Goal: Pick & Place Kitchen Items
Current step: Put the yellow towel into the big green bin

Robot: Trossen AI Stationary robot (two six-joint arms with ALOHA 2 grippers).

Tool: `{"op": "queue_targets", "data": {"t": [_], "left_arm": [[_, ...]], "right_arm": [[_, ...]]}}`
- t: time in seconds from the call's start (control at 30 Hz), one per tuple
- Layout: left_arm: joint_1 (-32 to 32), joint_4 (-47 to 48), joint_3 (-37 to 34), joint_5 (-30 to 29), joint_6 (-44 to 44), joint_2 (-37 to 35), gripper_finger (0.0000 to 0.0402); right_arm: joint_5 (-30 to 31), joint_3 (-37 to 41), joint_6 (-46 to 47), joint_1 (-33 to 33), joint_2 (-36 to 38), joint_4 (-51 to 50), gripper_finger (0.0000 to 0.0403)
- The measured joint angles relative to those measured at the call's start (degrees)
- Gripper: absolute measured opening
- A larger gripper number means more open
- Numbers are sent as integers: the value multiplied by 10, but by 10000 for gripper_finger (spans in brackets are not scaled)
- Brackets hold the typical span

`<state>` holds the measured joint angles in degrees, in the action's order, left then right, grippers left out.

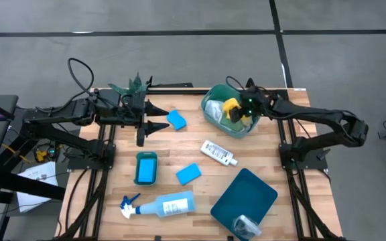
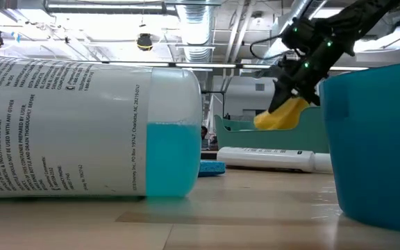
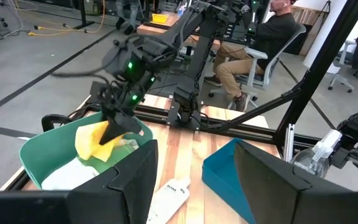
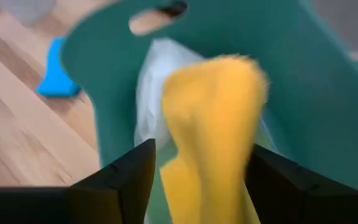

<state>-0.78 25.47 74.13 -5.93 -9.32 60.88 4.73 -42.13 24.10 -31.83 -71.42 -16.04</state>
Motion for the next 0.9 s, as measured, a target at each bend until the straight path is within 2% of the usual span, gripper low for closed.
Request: {"op": "queue_targets", "data": {"t": [0.43,0.63,0.77,0.9], "left_arm": [[0,-5,0,0,0,0,210],[0,-11,0,0,0,0,210],[0,-11,0,0,0,0,210],[0,-11,0,0,0,0,210]], "right_arm": [[26,-36,9,0,74,-34,221],[26,-36,44,26,94,-37,208],[27,-36,69,59,82,-44,144],[53,-36,93,83,56,-44,30]]}}
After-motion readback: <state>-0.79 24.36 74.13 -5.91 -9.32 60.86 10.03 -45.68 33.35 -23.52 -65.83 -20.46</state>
